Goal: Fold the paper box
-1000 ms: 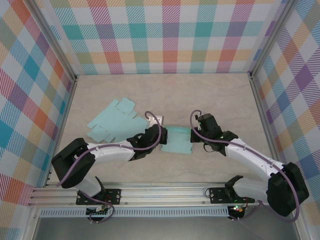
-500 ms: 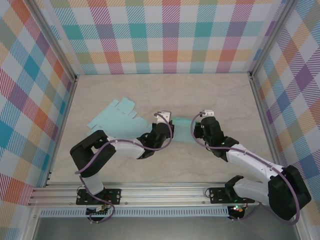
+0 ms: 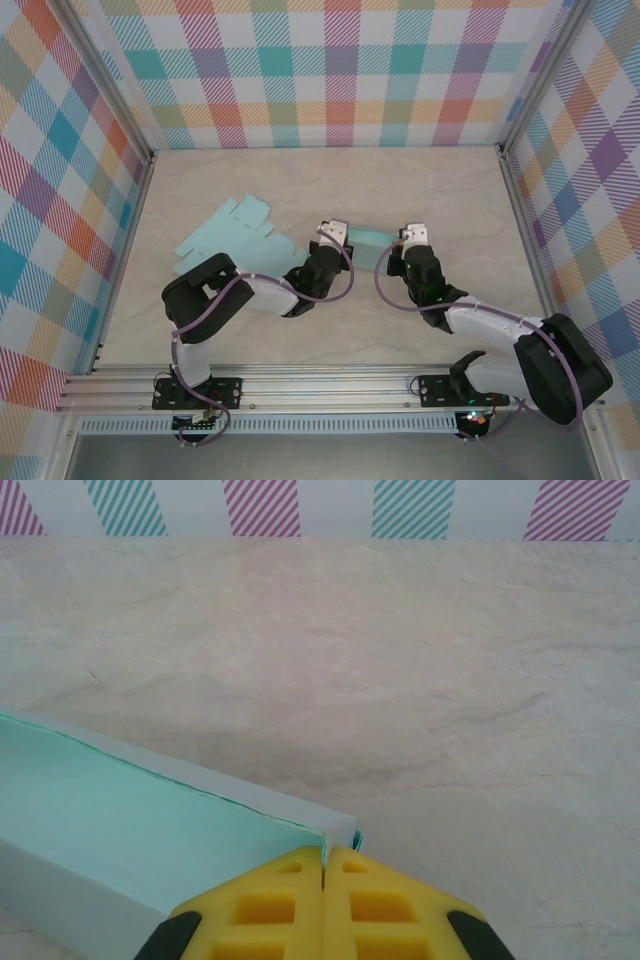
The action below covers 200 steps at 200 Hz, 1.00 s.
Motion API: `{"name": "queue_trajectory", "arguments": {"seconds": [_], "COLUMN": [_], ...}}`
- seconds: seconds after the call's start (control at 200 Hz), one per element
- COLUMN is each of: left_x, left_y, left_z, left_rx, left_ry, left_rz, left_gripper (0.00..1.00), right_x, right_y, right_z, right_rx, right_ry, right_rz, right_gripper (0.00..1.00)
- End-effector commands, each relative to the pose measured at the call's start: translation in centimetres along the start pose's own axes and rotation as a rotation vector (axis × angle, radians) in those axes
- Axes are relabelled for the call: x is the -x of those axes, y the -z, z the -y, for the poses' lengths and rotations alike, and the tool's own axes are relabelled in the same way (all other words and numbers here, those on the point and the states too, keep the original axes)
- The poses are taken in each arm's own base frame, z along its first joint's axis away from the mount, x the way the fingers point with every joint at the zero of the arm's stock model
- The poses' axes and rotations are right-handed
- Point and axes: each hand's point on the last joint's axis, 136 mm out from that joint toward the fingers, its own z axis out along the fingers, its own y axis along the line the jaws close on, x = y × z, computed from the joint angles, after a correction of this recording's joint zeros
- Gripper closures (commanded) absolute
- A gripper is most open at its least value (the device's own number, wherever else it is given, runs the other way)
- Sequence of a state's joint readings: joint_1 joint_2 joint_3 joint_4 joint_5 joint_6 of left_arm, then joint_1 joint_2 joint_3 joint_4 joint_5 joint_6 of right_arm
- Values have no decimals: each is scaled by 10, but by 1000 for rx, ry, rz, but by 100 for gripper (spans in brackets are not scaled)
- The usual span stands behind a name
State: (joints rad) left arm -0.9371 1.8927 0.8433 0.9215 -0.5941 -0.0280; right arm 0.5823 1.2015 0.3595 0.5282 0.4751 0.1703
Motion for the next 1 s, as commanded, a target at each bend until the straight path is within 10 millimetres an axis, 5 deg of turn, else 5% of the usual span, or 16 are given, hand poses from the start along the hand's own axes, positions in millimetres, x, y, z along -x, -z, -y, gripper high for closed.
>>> {"name": "queue_trajectory", "arguments": {"seconds": [0.0,0.325,0.78,0.995], "left_x": [-11,-26,2,17], "left_y": [8,20,39,47], "left_z": [33,21,28,7], "left_rx": [-159,-146,-231,-124], "left_ry": [-7,48,120,237], "left_rz": [-6,-54,-64,-95], "left_gripper": [100,97,36,0], "right_x": [26,8,-3,-5], "right_y": [8,7,0,-1], "right_z": [-34,-30,-30,-30], "right_rx": [173,165,149,149], "right_ry": [-15,20,58,63], "right_rz": [136,102,55,44], "right_gripper": [100,100,100,100]}}
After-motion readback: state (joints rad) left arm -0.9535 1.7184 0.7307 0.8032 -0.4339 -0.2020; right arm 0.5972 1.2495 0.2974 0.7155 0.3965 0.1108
